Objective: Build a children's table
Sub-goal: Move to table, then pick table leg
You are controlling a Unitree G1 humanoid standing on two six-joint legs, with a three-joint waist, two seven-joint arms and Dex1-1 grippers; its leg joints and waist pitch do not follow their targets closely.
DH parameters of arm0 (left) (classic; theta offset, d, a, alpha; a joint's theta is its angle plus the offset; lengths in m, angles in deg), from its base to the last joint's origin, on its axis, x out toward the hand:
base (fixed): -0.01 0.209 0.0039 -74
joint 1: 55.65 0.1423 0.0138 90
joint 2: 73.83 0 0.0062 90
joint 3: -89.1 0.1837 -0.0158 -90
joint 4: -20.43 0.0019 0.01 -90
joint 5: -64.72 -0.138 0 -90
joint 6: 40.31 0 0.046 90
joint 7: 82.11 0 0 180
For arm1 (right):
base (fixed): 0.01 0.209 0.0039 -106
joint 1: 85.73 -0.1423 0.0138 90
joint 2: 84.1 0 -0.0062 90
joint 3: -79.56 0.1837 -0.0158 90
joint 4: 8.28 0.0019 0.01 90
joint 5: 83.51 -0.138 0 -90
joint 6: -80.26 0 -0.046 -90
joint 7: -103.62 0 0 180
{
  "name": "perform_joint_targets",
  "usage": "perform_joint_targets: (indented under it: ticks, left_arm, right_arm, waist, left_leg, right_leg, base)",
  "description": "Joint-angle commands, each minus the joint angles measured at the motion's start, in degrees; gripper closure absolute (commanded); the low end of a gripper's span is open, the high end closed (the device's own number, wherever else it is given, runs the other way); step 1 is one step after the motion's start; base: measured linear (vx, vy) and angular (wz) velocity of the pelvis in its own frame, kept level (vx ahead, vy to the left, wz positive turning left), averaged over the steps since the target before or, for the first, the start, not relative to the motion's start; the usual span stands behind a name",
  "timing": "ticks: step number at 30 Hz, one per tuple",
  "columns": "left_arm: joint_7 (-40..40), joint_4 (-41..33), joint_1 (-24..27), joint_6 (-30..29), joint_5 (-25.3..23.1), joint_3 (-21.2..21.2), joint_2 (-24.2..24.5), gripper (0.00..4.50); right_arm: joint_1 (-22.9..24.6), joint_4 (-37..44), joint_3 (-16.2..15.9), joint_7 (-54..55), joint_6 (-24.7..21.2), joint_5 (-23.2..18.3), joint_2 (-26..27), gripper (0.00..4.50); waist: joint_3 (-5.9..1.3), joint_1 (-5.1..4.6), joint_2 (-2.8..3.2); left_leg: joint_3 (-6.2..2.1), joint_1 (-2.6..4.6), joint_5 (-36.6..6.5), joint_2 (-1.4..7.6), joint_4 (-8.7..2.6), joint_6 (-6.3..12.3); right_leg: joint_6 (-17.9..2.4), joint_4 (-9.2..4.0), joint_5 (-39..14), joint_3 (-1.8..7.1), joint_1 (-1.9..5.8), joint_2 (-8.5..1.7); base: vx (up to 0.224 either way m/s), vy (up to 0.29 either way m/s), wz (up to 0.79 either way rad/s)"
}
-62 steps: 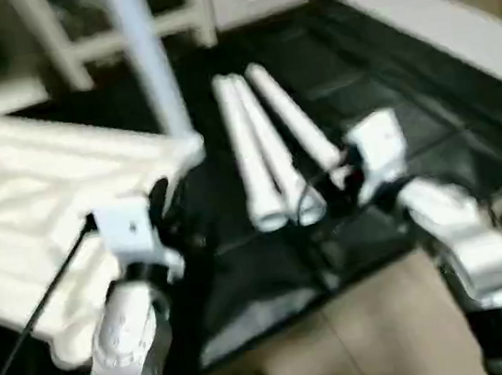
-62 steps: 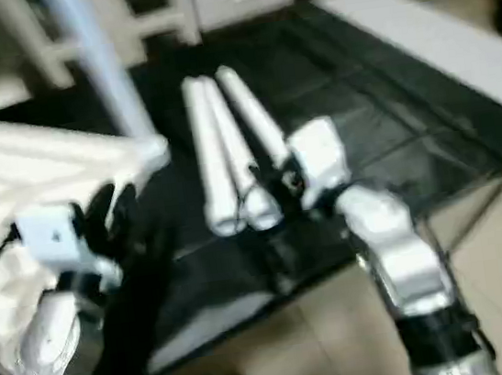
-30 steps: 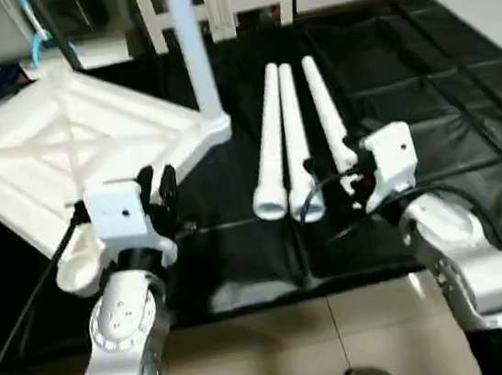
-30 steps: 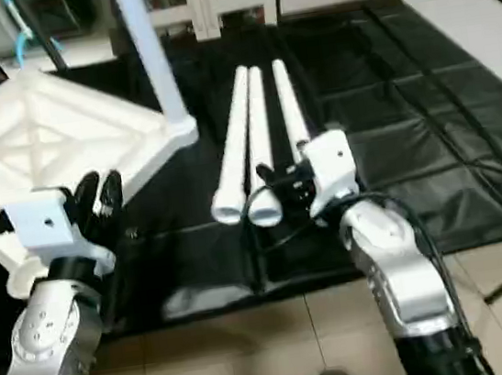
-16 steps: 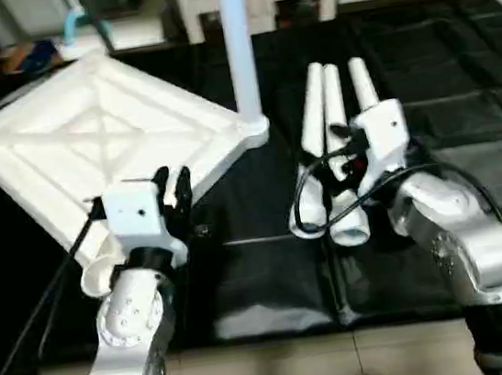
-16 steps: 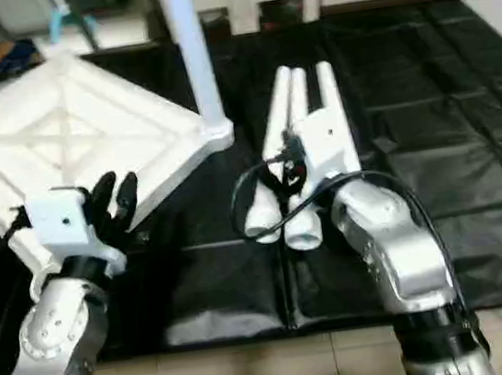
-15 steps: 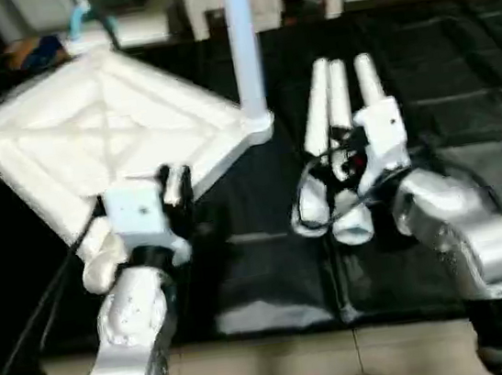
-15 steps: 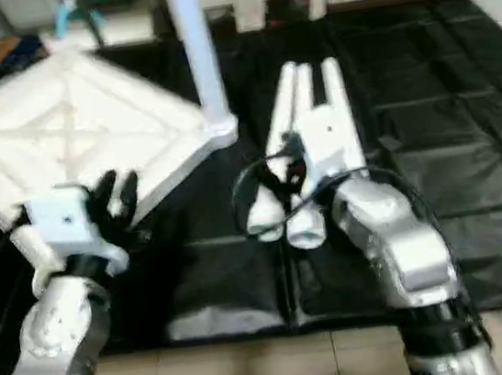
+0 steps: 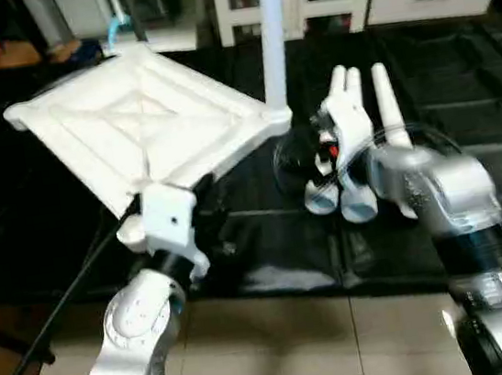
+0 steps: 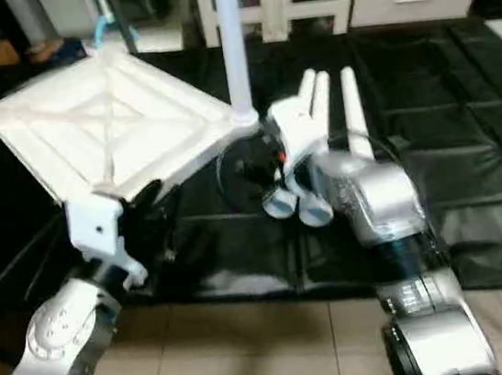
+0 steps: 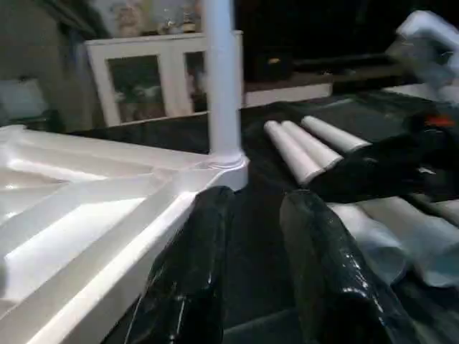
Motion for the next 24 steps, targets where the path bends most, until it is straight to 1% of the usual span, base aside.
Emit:
perform_joint_targets:
  ticks: [1, 2, 3, 4, 5, 6, 7, 8, 9, 10, 11, 12, 13, 14, 15, 16, 18, 19, 20, 21, 22, 23, 24]
  left_arm:
    - [0.64, 0.21, -0.36, -0.55, 0.26, -0.11, 0.6, 3.11]
    - [0.64, 0.28, -0.38, -0.45, 0.29, -0.36, 0.63, 3.11]
    - [0.64, 0.41, -0.42, -0.29, 0.35, -0.71, 0.68, 3.11]
    - [0.65, 0.46, -0.43, -0.25, 0.41, -0.8, 0.75, 3.11]
    - [0.66, 0.44, -0.43, -0.28, 0.42, -0.76, 0.78, 3.11]
    - [0.96, 0.26, -0.38, -0.52, 0.54, -0.53, 1.01, 3.11]
    - [0.96, 0.26, -0.38, -0.52, 0.54, -0.53, 1.01, 3.11]
    - [1.38, -0.01, -0.32, -0.9, 0.73, -0.29, 1.29, 3.11]
    - [2.34, -0.46, -0.06, -1.57, 1.07, 0.12, 1.92, 3.11]
    - [2.34, -0.46, -0.06, -1.57, 1.07, 0.12, 1.92, 3.11]
    - [3.51, -1.01, 0.27, -2.43, 1.47, 0.58, 2.76, 3.11]
    - [3.99, -1.25, 0.43, -2.79, 1.68, 0.73, 3.11, 3.11]
    - [4.36, -1.44, 0.58, -3.07, 1.87, 0.8, 3.38, 3.11]
    - [4.86, -1.71, 0.75, -3.44, 2.21, 0.85, 3.72, 3.11]
    - [6.23, -2.47, 1.26, -4.47, 3.17, 0.97, 4.63, 3.11]
    - [7.49, -3.2, 1.69, -5.38, 4.13, 1.15, 5.36, 3.11]
    - [9.42, -4.83, 2.62, -6.9, 5.53, 1.72, 6.74, 3.11]
    - [9.42, -4.83, 2.62, -6.9, 5.53, 1.72, 6.74, 3.11]
    - [10.27, -5.74, 3.09, -7.59, 6.27, 2.12, 7.39, 3.11]
    - [11.7, -7.32, 3.81, -8.85, 7.23, 2.81, 8.78, 3.11]
    - [11.89, -7.6, 3.91, -9.06, 7.27, 2.92, 9.06, 3.11]
    - [12.12, -8.18, 4.06, -9.45, 7.05, 3.09, 9.68, 3.11]
    - [11.94, -8.2, 4.02, -9.43, 6.86, 3.0, 9.67, 3.11]
  right_arm:
    - [-2.87, -4.94, 2.42, 3.67, 1.27, 1.22, 0.95, 0.31]
    - [-4.3, -7.33, 2.89, 4.56, 2.26, 1.64, 1.15, 0.31]
    - [-6.53, -11.06, 3.48, 5.81, 3.82, 2.3, 1.39, 0.17]
    - [-7.4, -12.48, 3.44, 6.01, 4.31, 2.5, 1.34, 0.17]
    - [-8.16, -13.77, 3.67, 6.27, 4.88, 2.43, 1.5, 0.07]
    - [-9.98, -16.96, 4.21, 6.71, 6.25, 2.14, 1.9, 0.07]
    - [-9.98, -16.96, 4.21, 6.71, 6.25, 2.14, 1.9, 0.07]
    - [-11.84, -20.44, 5.17, 7.38, 7.55, 1.68, 2.36, 0.07]
    - [-13.48, -24.01, 5.68, 7.31, 8.57, 1.4, 2.61, 0.07]
    - [-13.48, -24.01, 5.68, 7.31, 8.57, 1.4, 2.61, 0.07]
    - [-14.68, -27.19, 6.1, 6.76, 9.33, 1.27, 2.8, 0.07]
    - [-15.22, -28.69, 6.25, 6.47, 9.65, 1.35, 2.87, 0.07]
    - [-15.56, -29.76, 6.29, 6.2, 9.79, 1.43, 2.9, 0.07]
    - [-15.86, -30.89, 6.33, 6.24, 10.19, 1.63, 2.92, 0.07]
    - [-16.65, -33.81, 6.46, 6.4, 11.2, 2.18, 2.97, 0.07]
    - [-17.06, -35.48, 6.75, 6.56, 11.56, 2.35, 3.05, 0.07]
    - [-17.07, -36.86, 7.0, 7.08, 11.62, 2.53, 3.19, 0.07]
    - [-17.07, -36.86, 7.0, 7.08, 11.62, 2.53, 3.19, 0.07]
    - [-17.19, -37.75, 7.0, 7.57, 11.93, 2.78, 3.17, 0.07]
    - [-17.65, -39.81, 6.83, 8.93, 13.38, 3.7, 3.03, 0.07]
    - [-17.79, -40.26, 6.79, 9.1, 13.71, 3.87, 2.99, 0.07]
    - [-18.11, -41.43, 6.5, 9.83, 15.06, 4.54, 2.87, 0.07]
    - [-18.2, -41.77, 6.33, 10.05, 15.66, 4.82, 2.81, 0.07]
  waist:
    - [-4.04, -0.2, -0.8]
    - [-4.04, -0.2, -0.8]
    - [-4.16, -0.21, -1.06]
    - [-4.19, -0.11, -1.22]
    - [-4.23, 0.01, -1.16]
    - [-4.46, 0.07, -1.92]
    - [-4.61, 0.18, -1.49]
    - [-4.61, 0.18, -1.49]
    - [-4.92, -0.01, -1.89]
    - [-5.34, 0.19, -1.67]
    - [-5.5, 0.23, -1.97]
    - [-5.7, 0.42, -1.76]
    - [-5.85, 0.5, -1.8]
    - [-5.85, 0.5, -1.8]
    - [-6.11, 0.74, -1.95]
    - [-6.16, 0.91, -2.05]
    - [-5.99, 1.24, -1.9]
    - [-5.72, 1.32, -1.92]
    - [-5.57, 1.35, -2.06]
    - [-5.3, 1.52, -1.99]
    - [-5.32, 1.58, -1.9]
    - [-5.0, 1.6, -1.92]
    - [-4.74, 1.52, -1.99]
  left_leg:
    - [-0.43, 1.56, -18.83, 2.19, -6.22, -3.84]
    - [-0.43, 1.56, -18.83, 2.19, -6.22, -3.84]
    - [-0.17, 1.45, -18.5, 2.3, -6.21, -3.75]
    - [0.11, 1.46, -18.25, 2.27, -6.17, -3.45]
    - [0.21, 1.49, -17.55, 2.31, -6.15, -3.24]
    - [0.46, 1.46, -15.69, 2.42, -6.09, -2.49]
    - [0.6, 1.31, -14.14, 2.44, -6.05, -1.95]
    - [0.6, 1.31, -14.14, 2.44, -6.05, -1.95]
    - [0.67, 0.82, -14.3, 2.35, -6.07, -1.5]
    - [0.84, 0.96, -11.91, 2.41, -5.8, -1.08]
    - [1.04, 0.93, -9.94, 2.45, -5.6, -0.5]
    - [1.17, 0.83, -6.23, 2.43, -5.35, 0.89]
    - [1.3, 0.46, -2.92, 2.39, -5.07, 2.17]
    - [1.3, 0.46, -2.92, 2.39, -5.07, 2.17]
    - [1.56, 0.51, 0.7, 2.41, -4.66, 4.17]
    - [1.79, 0.48, 2.09, 2.48, -4.5, 5.32]
    - [2.05, 0.57, 2.27, 2.8, -4.51, 6.55]
    - [2.26, 0.61, 0.65, 2.99, -4.71, 6.52]
    - [2.38, 0.68, -0.61, 3.12, -4.84, 6.14]
    - [2.5, 0.91, -3.74, 3.31, -5.13, 4.95]
    - [2.48, 1.0, -5.05, 3.4, -5.22, 4.12]
    - [2.64, 1.1, -7.65, 3.38, -5.43, 2.64]
    - [2.64, 1.09, -10.13, 3.41, -5.74, 1.16]
  right_leg:
    - [-9.67, -4.58, -15.26, 0.28, 0.68, -0.66]
    - [-9.67, -4.58, -15.26, 0.28, 0.68, -0.66]
    - [-9.92, -4.52, -15.16, 0.23, 0.58, -0.67]
    - [-9.64, -4.72, -15.38, 0.26, 0.56, -0.61]
    - [-9.54, -4.7, -14.73, 0.35, 0.46, -0.55]
    - [-9.75, -4.64, -12.89, 0.46, 0.41, -0.45]
    - [-10.16, -4.45, -11.81, 0.42, 0.46, -0.45]
    - [-10.16, -4.45, -11.81, 0.42, 0.46, -0.45]
    - [-10.42, -4.25, -10.79, 0.3, 0.52, -0.27]
    - [-10.94, -3.94, -7.02, 0.32, 0.33, -0.17]
    - [-11.31, -3.8, -4.16, 0.36, 0.27, -0.09]
    - [-12.57, -3.27, 0.9, 0.24, 0.3, 0.11]
    - [-13.73, -2.84, 4.94, 0.07, 0.58, 0.18]
    - [-13.73, -2.84, 4.94, 0.07, 0.58, 0.18]
    - [-15.54, -2.42, 9.24, -0.05, 0.62, 0.13]
    - [-16.42, -2.3, 10.61, -0.11, 0.59, 0.14]
    - [-17.21, -2.34, 10.38, -0.28, 0.33, 0.12]
    - [-17.32, -2.52, 8.01, -0.39, 0.25, 0.14]
    - [-17.22, -2.66, 6.37, -0.37, 0.18, 0.09]
    - [-16.77, -3.0, 2.4, -0.35, -0.06, 0.01]
    - [-16.55, -2.97, 0.8, -0.37, -0.1, -0.09]
    - [-15.61, -3.25, -2.28, -0.37, -0.43, 0.11]
    - [-14.58, -3.46, -5.05, -0.33, -0.44, 0.09]
  base:
    - [-0.055, 0.001, -0.02]
    - [0.0, 0.0, 0.0]
    - [0.0, 0.0, 0.0]
    - [0.0, 0.0, 0.0]
    - [0.0, 0.0, 0.0]
    - [0.0, 0.0, 0.0]
    - [0.0, 0.0, 0.0]
    - [0.0, 0.0, 0.0]
    - [0.0, 0.0, 0.0]
    - [0.0, 0.0, 0.0]
    - [0.0, 0.0, 0.0]
    - [0.0, 0.0, 0.0]
    - [0.0, 0.0, 0.0]
    - [0.0, 0.0, 0.0]
    - [0.0, 0.0, 0.0]
    - [0.0, 0.0, 0.0]
    - [0.0, 0.0, 0.0]
    - [0.0, 0.0, 0.0]
    - [0.0, 0.0, 0.0]
    - [0.0, 0.0, 0.0]
    - [0.0, 0.0, 0.0]
    - [0.0, 0.0, 0.0]
    - [0.0, 0.0, 0.0]
